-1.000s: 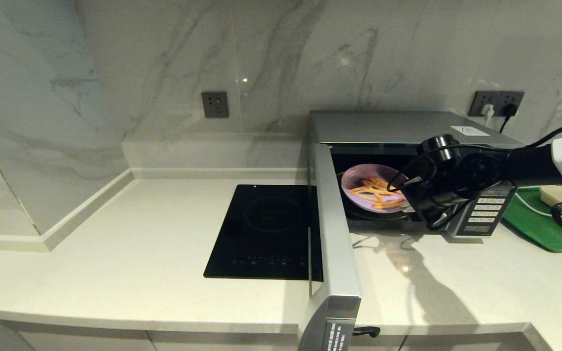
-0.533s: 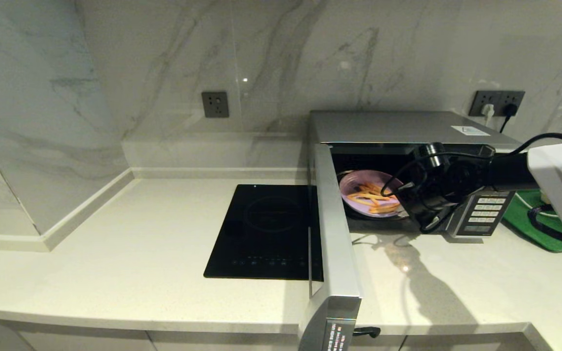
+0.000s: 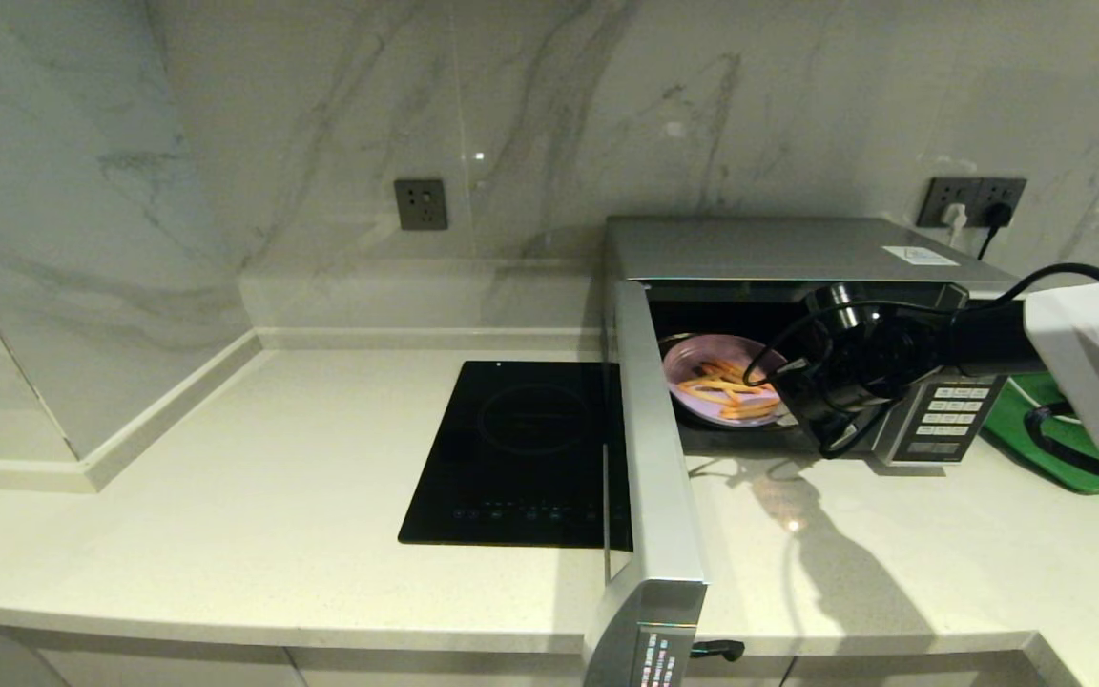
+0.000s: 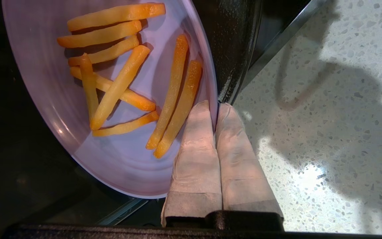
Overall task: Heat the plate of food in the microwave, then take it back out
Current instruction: Put the plate in the microwave oven
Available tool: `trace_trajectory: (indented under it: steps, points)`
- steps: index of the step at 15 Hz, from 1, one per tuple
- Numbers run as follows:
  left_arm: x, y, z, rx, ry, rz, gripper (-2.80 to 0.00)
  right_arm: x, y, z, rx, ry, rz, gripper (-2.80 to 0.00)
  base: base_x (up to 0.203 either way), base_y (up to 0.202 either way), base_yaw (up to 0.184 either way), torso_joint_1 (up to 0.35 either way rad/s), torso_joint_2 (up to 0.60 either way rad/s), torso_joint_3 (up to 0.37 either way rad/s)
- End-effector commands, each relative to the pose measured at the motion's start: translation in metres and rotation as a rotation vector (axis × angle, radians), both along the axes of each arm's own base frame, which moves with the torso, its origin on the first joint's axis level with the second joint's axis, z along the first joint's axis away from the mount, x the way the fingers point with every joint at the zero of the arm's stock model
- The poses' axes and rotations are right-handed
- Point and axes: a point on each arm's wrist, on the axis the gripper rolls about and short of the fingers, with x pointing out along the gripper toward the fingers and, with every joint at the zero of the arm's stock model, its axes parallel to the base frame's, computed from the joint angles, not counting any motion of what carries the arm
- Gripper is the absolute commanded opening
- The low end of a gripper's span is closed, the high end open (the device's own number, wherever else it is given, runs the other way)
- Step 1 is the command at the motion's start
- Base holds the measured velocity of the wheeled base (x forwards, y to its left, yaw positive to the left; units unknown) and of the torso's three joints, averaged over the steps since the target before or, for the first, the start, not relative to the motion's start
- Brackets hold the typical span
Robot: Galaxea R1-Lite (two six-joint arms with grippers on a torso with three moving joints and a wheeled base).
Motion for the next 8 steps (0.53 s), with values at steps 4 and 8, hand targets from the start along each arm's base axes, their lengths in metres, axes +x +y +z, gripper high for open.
trace_trajectory:
  steps: [4,8]
  points:
    - [0.0,0.0,0.0,-0.002,0.0,0.001,-2.8,0.0011,0.0,0.0013,0.003,-0.006,-0.005,0.0,0.0,0.0,0.0,0.0,0.0,0.0]
    - [0.0,0.0,0.0,-0.001,0.0,0.001,-2.8,0.0014,0.0,-0.0001,0.002,-0.003,-0.007,0.0,0.0,0.0,0.0,0.0,0.0,0.0]
